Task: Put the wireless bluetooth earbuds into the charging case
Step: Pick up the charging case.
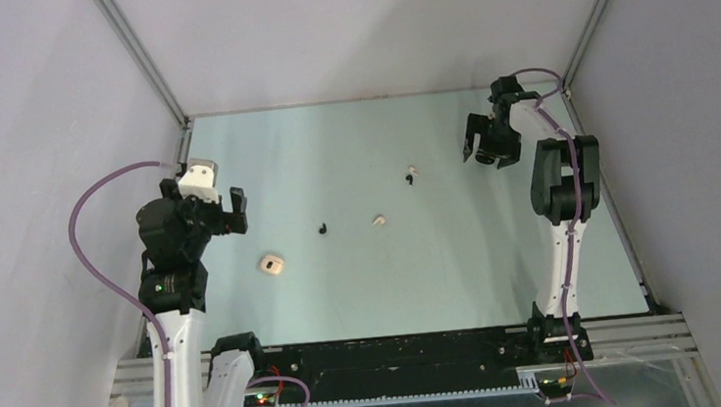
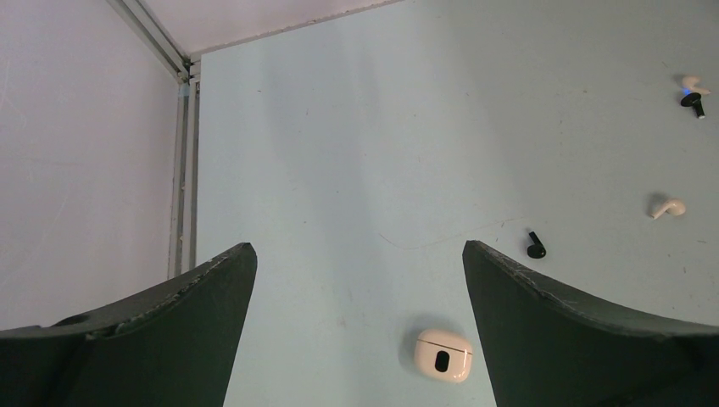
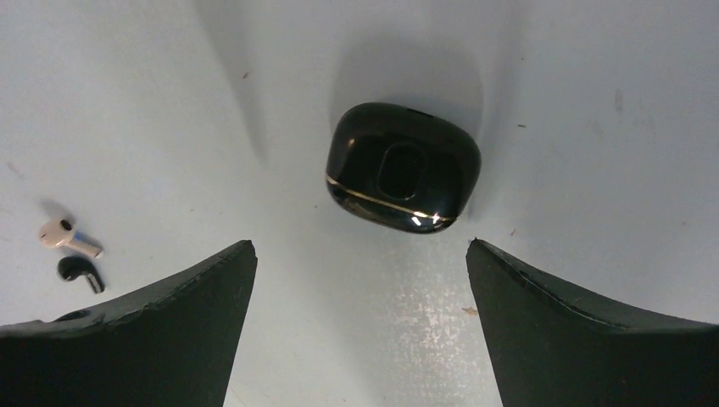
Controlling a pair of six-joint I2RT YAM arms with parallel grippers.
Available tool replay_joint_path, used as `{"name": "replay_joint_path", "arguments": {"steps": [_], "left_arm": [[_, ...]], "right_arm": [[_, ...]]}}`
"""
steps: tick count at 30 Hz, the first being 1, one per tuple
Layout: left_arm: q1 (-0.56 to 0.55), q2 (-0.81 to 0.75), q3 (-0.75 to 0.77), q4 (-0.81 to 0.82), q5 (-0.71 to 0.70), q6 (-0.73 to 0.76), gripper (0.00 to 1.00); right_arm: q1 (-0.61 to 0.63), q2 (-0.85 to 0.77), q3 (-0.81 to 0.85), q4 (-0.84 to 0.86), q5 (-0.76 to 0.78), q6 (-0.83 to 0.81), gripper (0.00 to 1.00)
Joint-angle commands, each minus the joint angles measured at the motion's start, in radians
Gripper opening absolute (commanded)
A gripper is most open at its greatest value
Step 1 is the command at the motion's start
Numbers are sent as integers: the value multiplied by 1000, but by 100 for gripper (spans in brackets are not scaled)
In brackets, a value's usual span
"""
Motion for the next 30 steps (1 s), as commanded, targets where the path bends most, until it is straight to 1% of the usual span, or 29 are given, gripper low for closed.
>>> {"name": "replay_joint_path", "arguments": {"steps": [1,6,12,17,24,30], "left_arm": [[4,-7,-9,34,-13,9,99],[4,-7,-9,34,-18,7,99],[5,-6,-8,36,-21,4,99],[5,-3,-10,38,-23,5,99],[5,-4,-9,39,-26,2,99],[4,-7,-9,40,-29,3,99]], "right_arm": [[9,45,38,4,62,23,99],[27,74,88,-18,78,23,99],[31,146,206,-68,95,24,100],[29,154,261,-70,84,16,100],[34,160,324,-39,5,-1,100],[56,164,338,-36,-33,-20,100]]}}
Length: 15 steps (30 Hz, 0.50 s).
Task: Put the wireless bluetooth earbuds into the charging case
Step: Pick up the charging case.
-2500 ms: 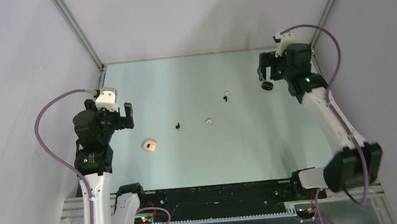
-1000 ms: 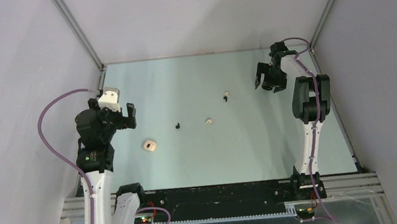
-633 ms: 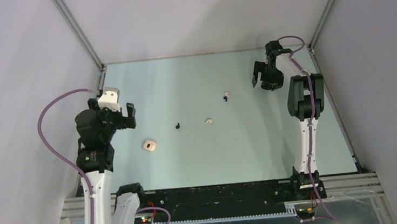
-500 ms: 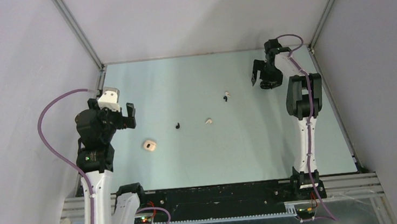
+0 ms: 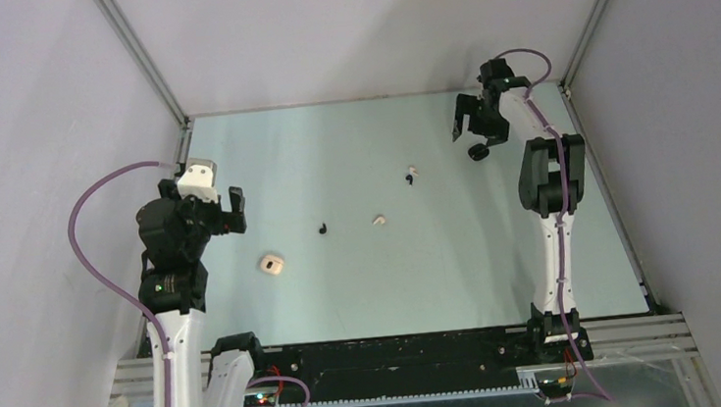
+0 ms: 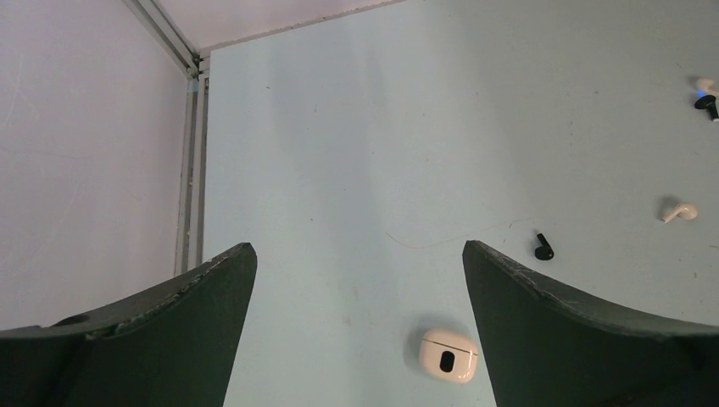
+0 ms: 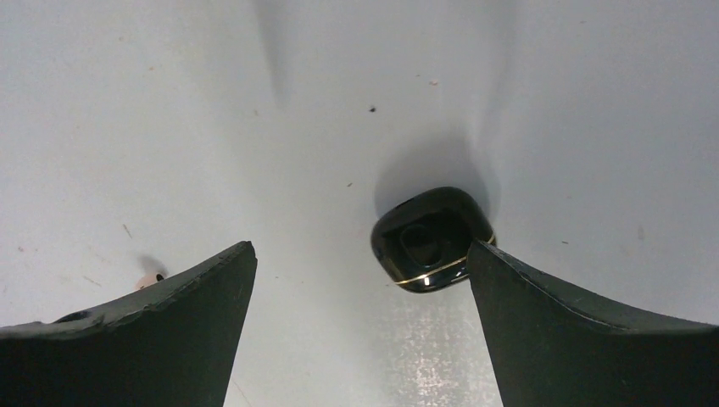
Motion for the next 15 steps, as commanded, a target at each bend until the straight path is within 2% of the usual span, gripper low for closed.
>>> {"name": "replay_joint_path", "arguments": {"steps": [1,5,15], "left_arm": [[5,-8,-9,40,-6,3,99],[5,-10,-8,38,-6,3,99],[4,-7,-10,39,1,4,99]], "right_arm": [[20,15,42,8,-26,-18,100],[30,0,34,8,77,-12,99],[25,-137,-80,41,167,6,95]]}}
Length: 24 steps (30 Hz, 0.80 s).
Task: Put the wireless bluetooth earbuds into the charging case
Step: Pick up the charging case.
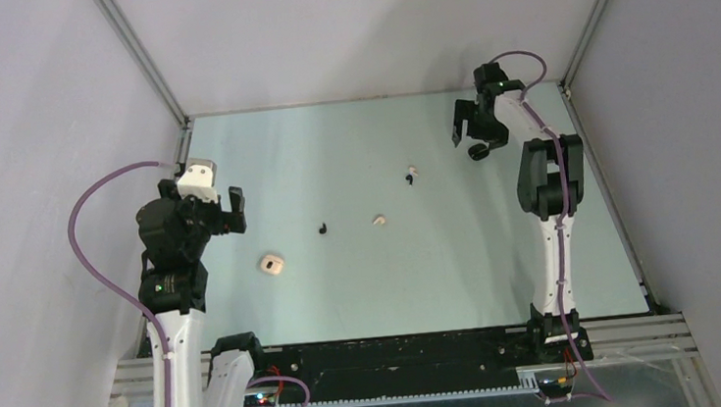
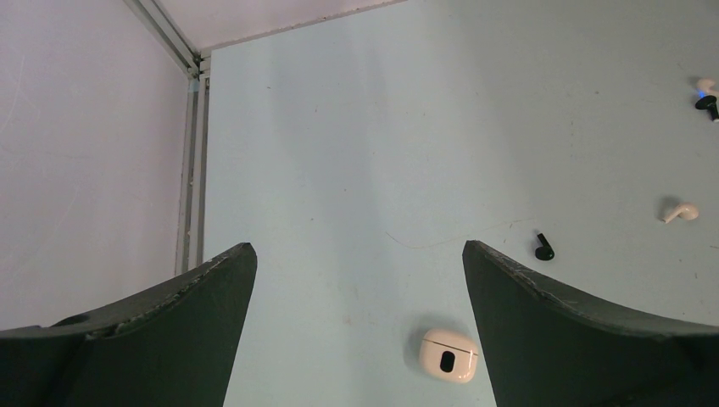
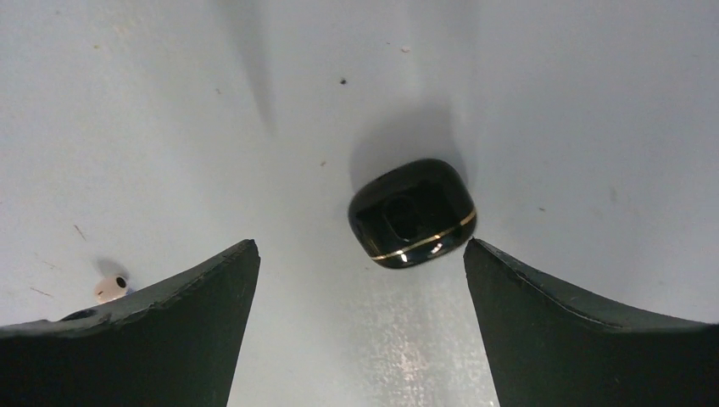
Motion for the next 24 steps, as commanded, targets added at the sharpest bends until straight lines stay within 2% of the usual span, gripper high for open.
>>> {"name": "replay_joint_path", "arguments": {"steps": [1,6,14,19,24], "left_arm": [[5,-7,-9,38,4,3,99],[4,-11,-9,36,3,3,99],[4,-8,-9,35,1,4,99],[5,-11,-9,34,0,3,99],[5,-13,-8,33,2,3,99]], "right_arm": [[-11,-108,-25,16,87,27,95],[-22,-82,-41,-2,100,66,93],[-21,-67,-98,-13,-37,84,91],[-18,-65,-91,-4,-13,11,91],[-36,-23,-43,-38,-12,12,92]]}}
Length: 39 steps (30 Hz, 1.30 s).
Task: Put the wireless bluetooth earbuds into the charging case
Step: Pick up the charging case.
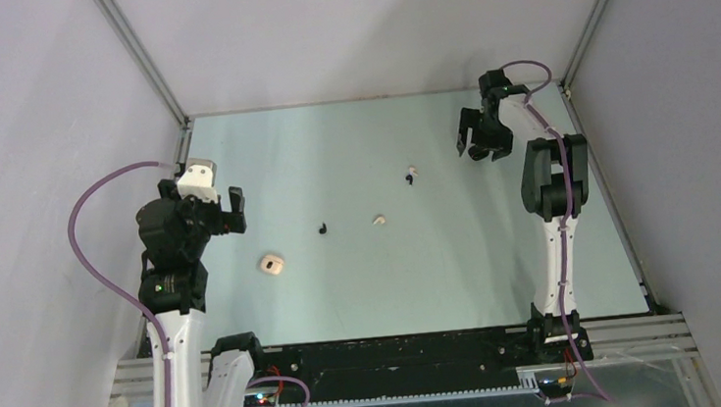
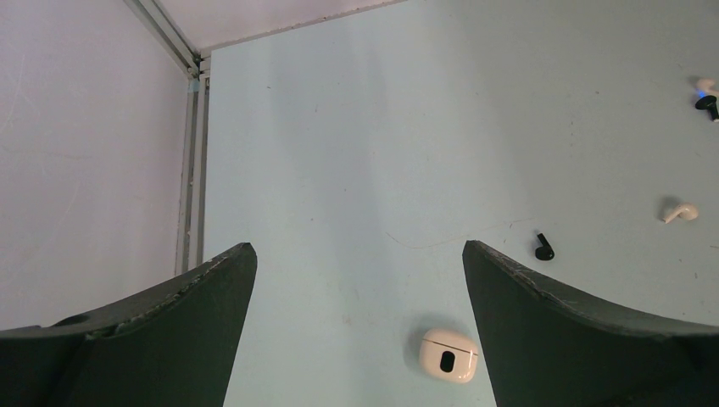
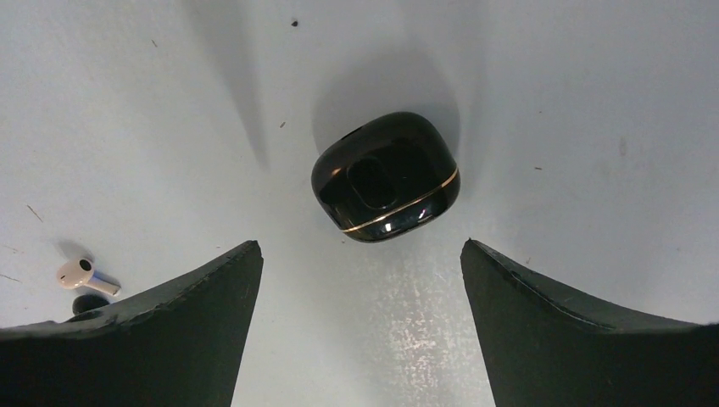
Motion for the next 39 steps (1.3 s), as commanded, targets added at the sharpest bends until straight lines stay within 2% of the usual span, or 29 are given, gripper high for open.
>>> {"name": "replay_joint_path", "arguments": {"steps": [1,7,16,34,39], "left_arm": [[5,-13,-7,33,3,3,99],[4,-11,-6,32,0,5,99],[5,-8,-5,32,0,4,99],[5,5,-2,28,-5,5,99],[5,9,-1,28,-6,5,99]], "right_arm": [[-17,26,67,-31,-6,-10,92],[-29,23,68,-58,-105,18,92],[-30,43,66,-31,-150,66,92],[-17,108,180,-32,-92,93,93],[-4,125,222,-34,-29,81,93]]}}
